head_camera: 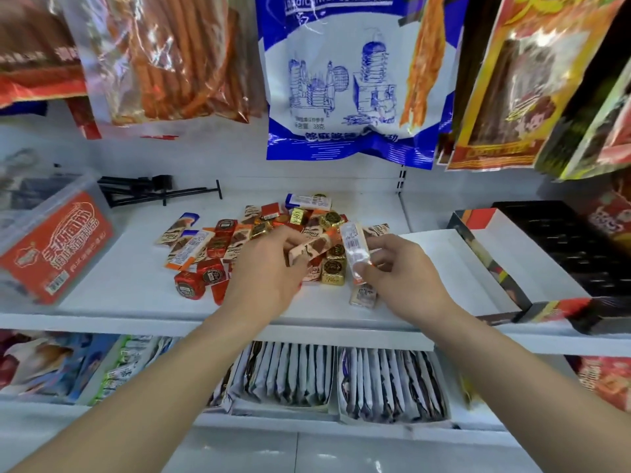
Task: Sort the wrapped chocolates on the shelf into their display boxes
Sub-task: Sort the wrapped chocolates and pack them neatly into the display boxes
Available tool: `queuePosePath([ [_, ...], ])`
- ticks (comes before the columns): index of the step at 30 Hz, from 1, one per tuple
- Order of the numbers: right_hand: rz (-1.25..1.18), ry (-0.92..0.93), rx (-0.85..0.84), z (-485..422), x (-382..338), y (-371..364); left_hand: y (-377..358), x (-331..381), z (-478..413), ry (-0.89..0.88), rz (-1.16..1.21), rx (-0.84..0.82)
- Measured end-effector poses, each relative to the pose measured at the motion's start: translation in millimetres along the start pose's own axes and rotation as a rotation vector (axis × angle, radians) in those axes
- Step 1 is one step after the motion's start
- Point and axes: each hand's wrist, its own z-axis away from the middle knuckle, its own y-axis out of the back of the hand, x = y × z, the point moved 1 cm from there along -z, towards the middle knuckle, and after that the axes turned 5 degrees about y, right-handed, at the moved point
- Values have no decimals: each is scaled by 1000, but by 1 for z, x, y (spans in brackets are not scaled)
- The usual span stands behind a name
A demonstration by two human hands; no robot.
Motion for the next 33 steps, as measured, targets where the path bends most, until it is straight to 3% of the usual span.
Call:
queuePosePath([
  [3,-56,-4,23,1,-8,-2,11,4,5,116,161,8],
  [8,-206,-17,-36,8,-27,-12,23,9,21,301,641,-134],
  [13,38,217,-8,10,-28,-23,16,6,29,309,763,-179],
  [19,-1,169,-29,3,-19,-22,18,-6,21,469,927,-138],
  [28,-17,268,-117,-2,-22,-22,13,-12,16,321,690,-80],
  [33,353,284,-102,-13,-19,28,18,-21,13,183,407,-28],
])
